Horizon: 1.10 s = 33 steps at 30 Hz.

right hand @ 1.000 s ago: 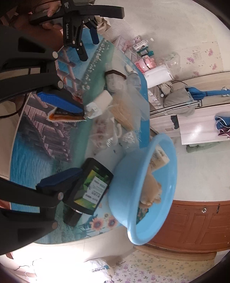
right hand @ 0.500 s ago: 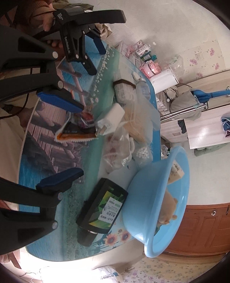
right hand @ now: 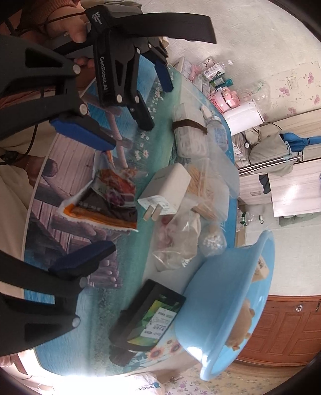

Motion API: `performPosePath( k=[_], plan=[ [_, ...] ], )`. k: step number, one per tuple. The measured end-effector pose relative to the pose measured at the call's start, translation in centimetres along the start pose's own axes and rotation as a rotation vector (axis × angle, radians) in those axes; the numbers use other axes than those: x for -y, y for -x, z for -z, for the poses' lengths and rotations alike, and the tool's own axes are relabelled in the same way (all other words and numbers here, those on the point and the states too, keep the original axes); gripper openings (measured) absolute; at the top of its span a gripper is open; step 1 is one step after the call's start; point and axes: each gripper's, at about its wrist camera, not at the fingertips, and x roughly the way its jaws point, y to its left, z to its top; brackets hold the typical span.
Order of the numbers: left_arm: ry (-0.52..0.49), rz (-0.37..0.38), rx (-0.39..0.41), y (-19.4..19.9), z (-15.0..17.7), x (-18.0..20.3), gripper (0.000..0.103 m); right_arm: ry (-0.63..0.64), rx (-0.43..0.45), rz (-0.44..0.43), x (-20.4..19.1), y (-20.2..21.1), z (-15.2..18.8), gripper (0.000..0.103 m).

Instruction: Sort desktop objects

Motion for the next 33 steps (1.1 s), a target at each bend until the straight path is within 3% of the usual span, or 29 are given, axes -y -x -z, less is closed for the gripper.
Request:
performPosePath(
  k=[2, 4, 5, 9, 13, 20, 23, 27, 29, 33],
  plan=[
    [-0.029, -0.011, 0.043, 0.5, -0.5, 0.9, 0.103, 0.020, 0.014, 0.007, -0.1, -0.1, 0.1, 0.075],
    [-0.016, 0.009, 0.070, 0.8, -1.1, 1.2, 0.103, 0.037, 0.024, 0.001, -0.3, -0.3, 0.0, 0.068],
    [-0.005, 0.022, 0.059, 0.5, -1.5, 1.1, 0.103, 0.041, 0.024, -0.007, -0.3, -0.2, -0.1, 0.056],
    [0.058, 0.040, -0.013, -1.4, -2.4, 0.2, 0.103, 0.057, 0.023, -0.009, -0.3, -0.1, -0.3, 0.046],
    [0.126, 0.091, -0.016, -1.8, -2.9, -1.0, 0.103, 0.023, 0.032, -0.011, 0.9, 0.3, 0.0, 0.044],
    [0.121, 0.070, -0.023, -2.4, -4.3, -0.7, 0.103, -0.021, 0.041, -0.007, 2.9, 0.6, -0.2, 0.043],
    [0.133, 0.041, -0.073, -3.3, -5.0, -0.3, 0.103, -0.035, 0.042, -0.020, 3.2, 0.7, -0.1, 0.043],
    [0.184, 0.066, -0.089, -3.8, -5.1, -0.8, 0.103, -0.035, 0.046, -0.022, 3.5, 0.9, 0.0, 0.043],
    [0.195, 0.054, -0.080, -3.6, -4.7, -1.2, 0.091, -0.037, 0.050, -0.021, 3.7, 1.1, 0.1, 0.043],
    [0.152, 0.069, -0.071, -2.6, -3.9, -1.4, 0.091, -0.043, 0.058, -0.016, 4.3, 1.4, 0.1, 0.043]
  ],
)
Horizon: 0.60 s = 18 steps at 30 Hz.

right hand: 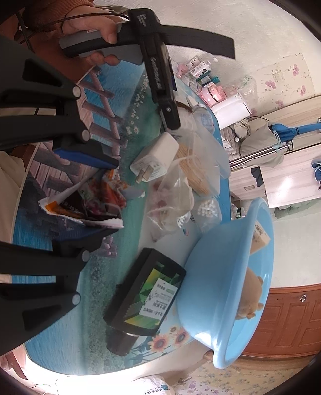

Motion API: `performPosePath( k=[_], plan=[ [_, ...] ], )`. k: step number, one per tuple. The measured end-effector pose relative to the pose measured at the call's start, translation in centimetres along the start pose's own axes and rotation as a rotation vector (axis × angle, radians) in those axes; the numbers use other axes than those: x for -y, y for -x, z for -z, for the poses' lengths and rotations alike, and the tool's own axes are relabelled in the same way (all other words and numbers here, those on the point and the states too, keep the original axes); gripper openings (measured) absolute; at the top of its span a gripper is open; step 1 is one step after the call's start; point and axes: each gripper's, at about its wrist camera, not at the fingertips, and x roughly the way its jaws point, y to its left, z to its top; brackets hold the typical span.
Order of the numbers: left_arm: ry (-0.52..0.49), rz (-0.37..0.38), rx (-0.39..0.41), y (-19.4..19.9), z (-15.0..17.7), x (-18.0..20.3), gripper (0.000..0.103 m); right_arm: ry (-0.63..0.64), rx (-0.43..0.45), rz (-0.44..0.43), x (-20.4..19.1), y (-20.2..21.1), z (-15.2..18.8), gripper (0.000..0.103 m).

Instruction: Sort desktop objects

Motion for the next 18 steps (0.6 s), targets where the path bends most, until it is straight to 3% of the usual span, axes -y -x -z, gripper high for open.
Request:
performPosePath(
  k=[3, 5, 11, 18],
  plan=[
    [-0.022, -0.021, 0.011, 1.3, 1.4, -0.1, 0.091, 0.003, 0.005, 0.005, 0.1, 0.3, 0.0, 0.043],
    [-0.016, -0.027, -0.018, 1.9, 2.8, -0.7, 0.084, 0.006, 0.005, 0.012, 0.2, 0.4, 0.0, 0.043],
    [-0.019, -0.068, -0.002, 4.4, 5.6, -1.2, 0.085, 0.008, -0.003, 0.024, 0.3, 0.4, 0.1, 0.043],
    [-0.011, -0.089, -0.005, 3.6, 5.4, -1.3, 0.103, 0.018, -0.022, 0.040, 0.1, 0.2, 0.2, 0.043]
  ],
)
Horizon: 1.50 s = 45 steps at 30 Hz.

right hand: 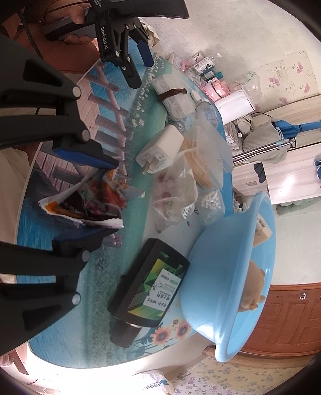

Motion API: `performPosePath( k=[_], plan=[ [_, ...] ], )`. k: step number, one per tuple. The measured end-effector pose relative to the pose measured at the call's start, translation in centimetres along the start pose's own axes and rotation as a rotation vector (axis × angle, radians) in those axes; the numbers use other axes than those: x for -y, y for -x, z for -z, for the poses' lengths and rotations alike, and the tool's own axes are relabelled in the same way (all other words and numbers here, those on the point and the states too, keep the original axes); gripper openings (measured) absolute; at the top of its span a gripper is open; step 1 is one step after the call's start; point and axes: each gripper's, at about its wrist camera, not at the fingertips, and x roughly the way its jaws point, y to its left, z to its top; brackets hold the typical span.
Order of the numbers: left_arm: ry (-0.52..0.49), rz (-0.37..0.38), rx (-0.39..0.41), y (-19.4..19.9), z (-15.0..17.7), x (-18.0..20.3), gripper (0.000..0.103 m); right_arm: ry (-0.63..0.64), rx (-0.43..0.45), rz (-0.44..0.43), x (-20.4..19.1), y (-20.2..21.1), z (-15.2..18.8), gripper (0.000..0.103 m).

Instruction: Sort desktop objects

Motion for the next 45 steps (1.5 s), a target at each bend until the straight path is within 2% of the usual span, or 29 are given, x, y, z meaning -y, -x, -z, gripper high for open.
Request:
performPosePath(
  k=[6, 9, 15, 45],
  plan=[
    [0.009, -0.060, 0.003, -1.4, -1.1, 0.7, 0.103, 0.005, -0.010, 0.013, -0.2, -0.3, 0.2, 0.047],
    [0.023, -0.073, 0.042, -1.8, -1.3, 0.7, 0.103, 0.037, -0.005, 0.034, -0.7, -0.4, 0.2, 0.049],
    [0.022, -0.071, 0.074, -1.8, -1.1, 0.7, 0.103, 0.057, 0.008, 0.055, -1.0, -0.7, 0.3, 0.054],
    [0.030, -0.078, 0.083, -1.9, -1.1, 0.5, 0.103, 0.020, 0.002, 0.018, -0.3, -0.6, 0.1, 0.054]
  ],
)
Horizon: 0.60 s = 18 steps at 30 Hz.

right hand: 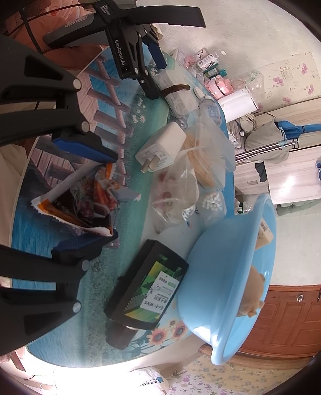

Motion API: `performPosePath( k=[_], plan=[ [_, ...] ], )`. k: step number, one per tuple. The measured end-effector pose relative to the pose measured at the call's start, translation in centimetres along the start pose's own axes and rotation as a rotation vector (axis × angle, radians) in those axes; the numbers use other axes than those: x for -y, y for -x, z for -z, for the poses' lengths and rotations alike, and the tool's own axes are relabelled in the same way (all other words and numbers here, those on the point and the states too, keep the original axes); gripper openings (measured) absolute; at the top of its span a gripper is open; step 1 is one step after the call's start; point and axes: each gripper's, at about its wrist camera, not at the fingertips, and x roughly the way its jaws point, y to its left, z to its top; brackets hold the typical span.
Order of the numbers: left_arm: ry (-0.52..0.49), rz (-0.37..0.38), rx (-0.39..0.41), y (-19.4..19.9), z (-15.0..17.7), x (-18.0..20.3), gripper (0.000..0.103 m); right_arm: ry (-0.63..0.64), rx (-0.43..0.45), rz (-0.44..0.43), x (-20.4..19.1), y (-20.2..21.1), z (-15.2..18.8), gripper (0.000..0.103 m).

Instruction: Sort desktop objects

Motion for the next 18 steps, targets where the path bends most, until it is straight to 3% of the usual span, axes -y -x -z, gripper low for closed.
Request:
performPosePath(
  k=[18],
  plan=[
    [0.005, -0.003, 0.002, 0.00, -0.01, 0.07, 0.103, -0.005, 0.008, -0.017, 0.68, 0.34, 0.15, 0.054]
  ],
)
